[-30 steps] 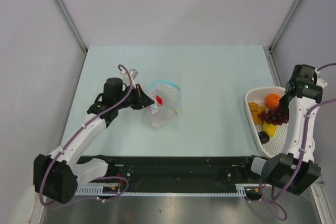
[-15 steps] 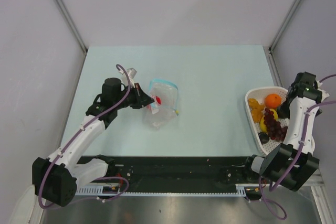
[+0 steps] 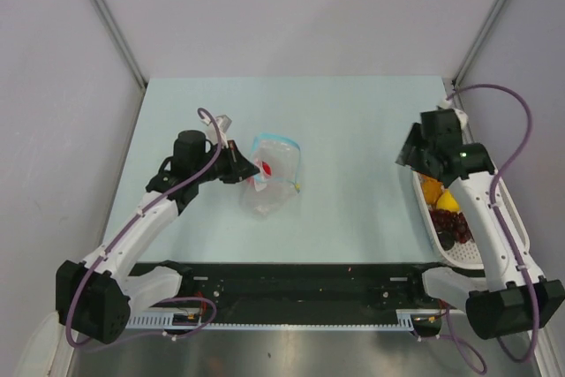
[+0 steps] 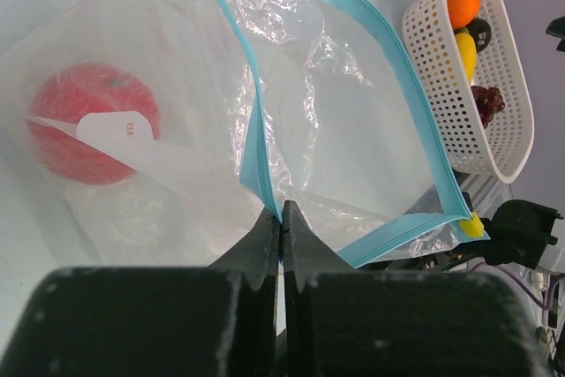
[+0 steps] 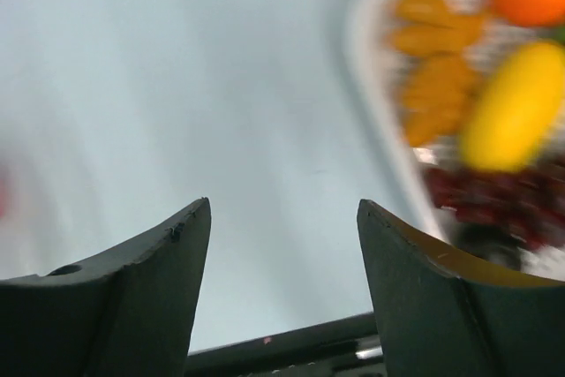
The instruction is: Open the zip-top bag and remove the fake food
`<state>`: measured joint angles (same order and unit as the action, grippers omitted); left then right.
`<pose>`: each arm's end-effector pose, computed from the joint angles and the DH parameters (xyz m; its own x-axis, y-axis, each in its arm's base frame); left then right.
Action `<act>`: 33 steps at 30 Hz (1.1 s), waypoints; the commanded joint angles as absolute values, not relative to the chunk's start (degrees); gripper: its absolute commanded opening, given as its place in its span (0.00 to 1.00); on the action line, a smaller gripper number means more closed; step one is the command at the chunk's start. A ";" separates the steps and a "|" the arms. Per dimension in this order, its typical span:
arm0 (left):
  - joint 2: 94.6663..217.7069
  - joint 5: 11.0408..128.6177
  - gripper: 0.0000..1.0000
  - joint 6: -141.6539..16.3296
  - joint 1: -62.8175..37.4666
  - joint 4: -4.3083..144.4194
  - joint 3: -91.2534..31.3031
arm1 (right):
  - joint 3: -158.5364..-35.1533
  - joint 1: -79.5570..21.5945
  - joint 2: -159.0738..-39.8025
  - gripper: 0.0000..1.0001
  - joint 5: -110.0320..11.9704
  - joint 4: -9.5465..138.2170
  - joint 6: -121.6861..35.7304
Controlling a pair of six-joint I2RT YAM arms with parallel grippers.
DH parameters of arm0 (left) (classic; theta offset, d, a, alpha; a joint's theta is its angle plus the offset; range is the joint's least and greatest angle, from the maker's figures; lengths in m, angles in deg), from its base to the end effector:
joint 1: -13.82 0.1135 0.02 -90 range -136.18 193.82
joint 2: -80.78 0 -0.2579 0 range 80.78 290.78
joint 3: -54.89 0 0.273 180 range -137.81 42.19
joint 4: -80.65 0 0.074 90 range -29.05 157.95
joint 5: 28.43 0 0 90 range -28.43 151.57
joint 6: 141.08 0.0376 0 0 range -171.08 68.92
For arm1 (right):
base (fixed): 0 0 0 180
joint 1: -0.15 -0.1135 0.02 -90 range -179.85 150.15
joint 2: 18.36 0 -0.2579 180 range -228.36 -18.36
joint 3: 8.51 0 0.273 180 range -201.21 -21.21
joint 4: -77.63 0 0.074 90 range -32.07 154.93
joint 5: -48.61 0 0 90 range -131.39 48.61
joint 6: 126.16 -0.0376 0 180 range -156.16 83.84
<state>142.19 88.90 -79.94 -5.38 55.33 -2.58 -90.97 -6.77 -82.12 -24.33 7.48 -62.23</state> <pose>0.2424 -0.1027 0.2687 -0.7278 -0.2006 -0.6557 0.3644 0.6970 -0.6176 0.2327 0.0171 0.3464 -0.6682 0.3421 -0.6606 0.4008 0.9137 0.0678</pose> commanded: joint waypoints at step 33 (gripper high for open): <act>140.90 82.40 0.00 -81.05 -6.74 49.85 -9.57 | -119.57 -48.81 -123.30 0.29 -40.16 34.43 -65.43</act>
